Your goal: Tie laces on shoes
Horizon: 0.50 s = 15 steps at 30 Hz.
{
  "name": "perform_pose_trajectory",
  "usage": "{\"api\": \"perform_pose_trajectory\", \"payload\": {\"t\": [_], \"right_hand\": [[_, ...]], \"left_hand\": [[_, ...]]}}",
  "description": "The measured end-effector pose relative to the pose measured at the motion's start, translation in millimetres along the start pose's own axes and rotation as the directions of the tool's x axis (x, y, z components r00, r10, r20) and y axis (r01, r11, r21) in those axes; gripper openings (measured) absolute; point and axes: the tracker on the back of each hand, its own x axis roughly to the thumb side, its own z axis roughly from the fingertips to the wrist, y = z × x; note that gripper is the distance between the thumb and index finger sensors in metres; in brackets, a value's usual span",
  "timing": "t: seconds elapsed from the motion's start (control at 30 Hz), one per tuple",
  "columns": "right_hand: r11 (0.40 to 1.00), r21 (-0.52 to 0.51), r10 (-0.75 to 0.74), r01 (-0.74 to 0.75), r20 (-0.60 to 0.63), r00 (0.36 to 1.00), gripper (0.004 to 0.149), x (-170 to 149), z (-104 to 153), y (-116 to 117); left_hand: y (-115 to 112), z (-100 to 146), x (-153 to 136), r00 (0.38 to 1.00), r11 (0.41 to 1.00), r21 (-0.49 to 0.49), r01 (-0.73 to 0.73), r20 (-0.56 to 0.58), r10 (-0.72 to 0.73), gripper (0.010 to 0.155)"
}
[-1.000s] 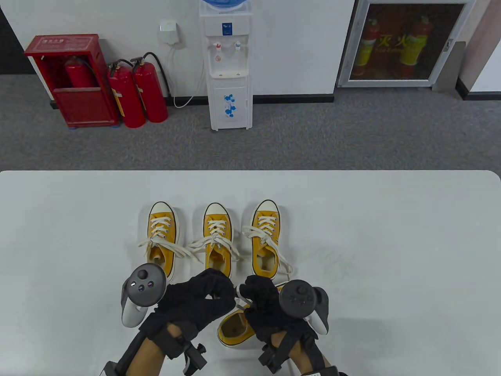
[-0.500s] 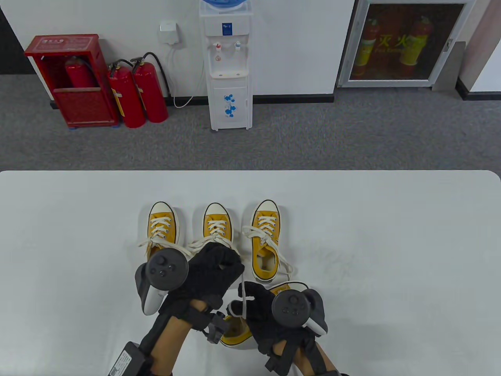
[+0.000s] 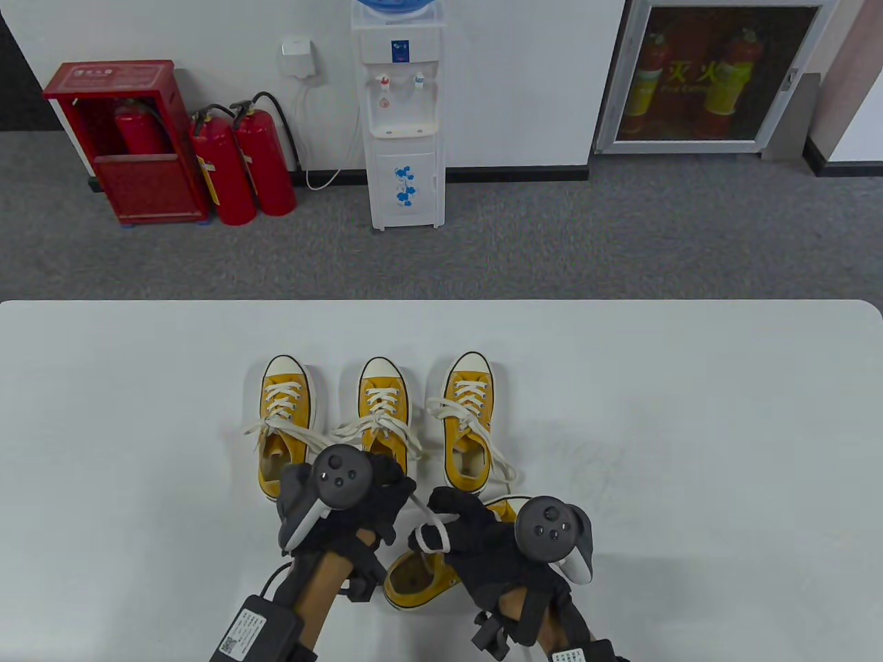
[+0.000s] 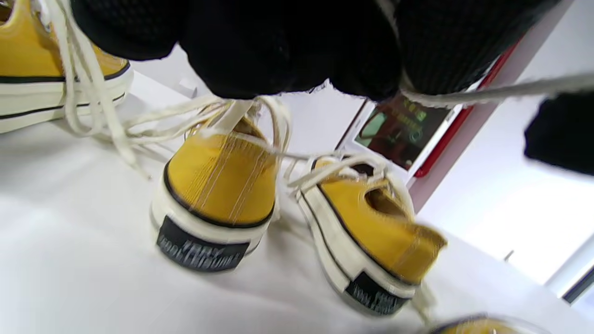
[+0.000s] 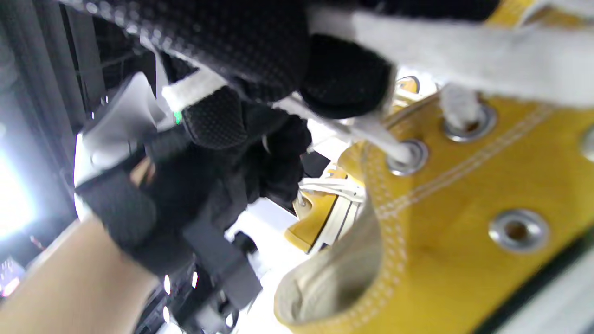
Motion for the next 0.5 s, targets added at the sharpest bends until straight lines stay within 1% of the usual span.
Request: {"api": "perform_pose_trajectory", "payload": {"t": [0.1, 0.23, 0.3, 0.37, 0.43, 0.5], "right_hand": [[0.996, -0.017, -0.087, 0.087, -0.015, 0.996, 0.045, -3, 0, -2], [0.993, -0.036, -0.115, 0.114, -0.030, 0.993, 0.045, -8, 1, -3], [0.987, -0.045, -0.154, 0.153, -0.037, 0.987, 0.044, -11, 3, -3], [0.985, -0.048, -0.166, 0.164, -0.042, 0.985, 0.044, -12, 4, -3], [0.982, -0.061, -0.183, 0.180, -0.046, 0.982, 0.044, -15, 4, -2], [0.977, -0.050, -0.211, 0.208, -0.056, 0.976, 0.044, -17, 5, 0]], "left_hand": [[-9, 6, 0, 0.999, 0.999, -0.018, 0.032, 0.009, -0.032, 0.041], [-20, 9, -5, 0.999, 0.999, -0.029, 0.033, 0.026, -0.032, 0.040], [-25, 11, -8, 0.998, 0.998, -0.035, 0.045, 0.035, -0.044, 0.040], [-26, 14, -11, 0.995, 0.995, -0.049, 0.084, 0.052, -0.082, 0.040], [-29, 17, -13, 0.994, 0.993, -0.064, 0.095, 0.063, -0.091, 0.040], [-30, 19, -15, 0.994, 0.992, -0.085, 0.095, 0.070, -0.089, 0.041]]}}
